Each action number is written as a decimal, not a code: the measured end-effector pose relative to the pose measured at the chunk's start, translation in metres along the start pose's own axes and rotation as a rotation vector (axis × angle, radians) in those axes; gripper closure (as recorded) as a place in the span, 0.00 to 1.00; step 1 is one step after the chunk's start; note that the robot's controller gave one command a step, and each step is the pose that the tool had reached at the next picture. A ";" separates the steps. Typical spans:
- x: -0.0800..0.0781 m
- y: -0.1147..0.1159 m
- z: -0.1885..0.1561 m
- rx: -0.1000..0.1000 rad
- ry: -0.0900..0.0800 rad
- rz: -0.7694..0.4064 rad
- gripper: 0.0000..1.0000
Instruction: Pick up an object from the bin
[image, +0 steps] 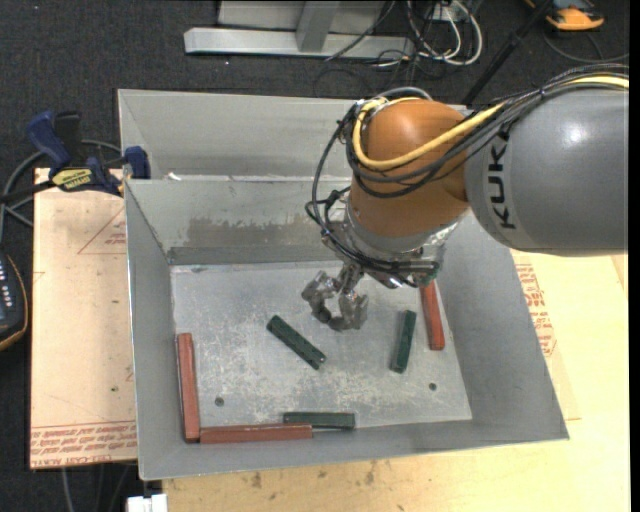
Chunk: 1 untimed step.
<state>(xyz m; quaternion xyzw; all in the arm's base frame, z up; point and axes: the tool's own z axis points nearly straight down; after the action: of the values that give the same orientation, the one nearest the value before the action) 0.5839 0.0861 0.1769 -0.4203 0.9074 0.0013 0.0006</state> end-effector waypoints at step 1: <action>-0.048 0.015 0.020 0.001 -0.003 0.134 1.00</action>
Offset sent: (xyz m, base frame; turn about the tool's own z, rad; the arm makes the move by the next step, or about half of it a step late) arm 0.0193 0.0438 -0.0194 0.1373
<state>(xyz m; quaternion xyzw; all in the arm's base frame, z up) 0.6032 0.1328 0.1569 -0.3584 0.9336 0.0016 0.0018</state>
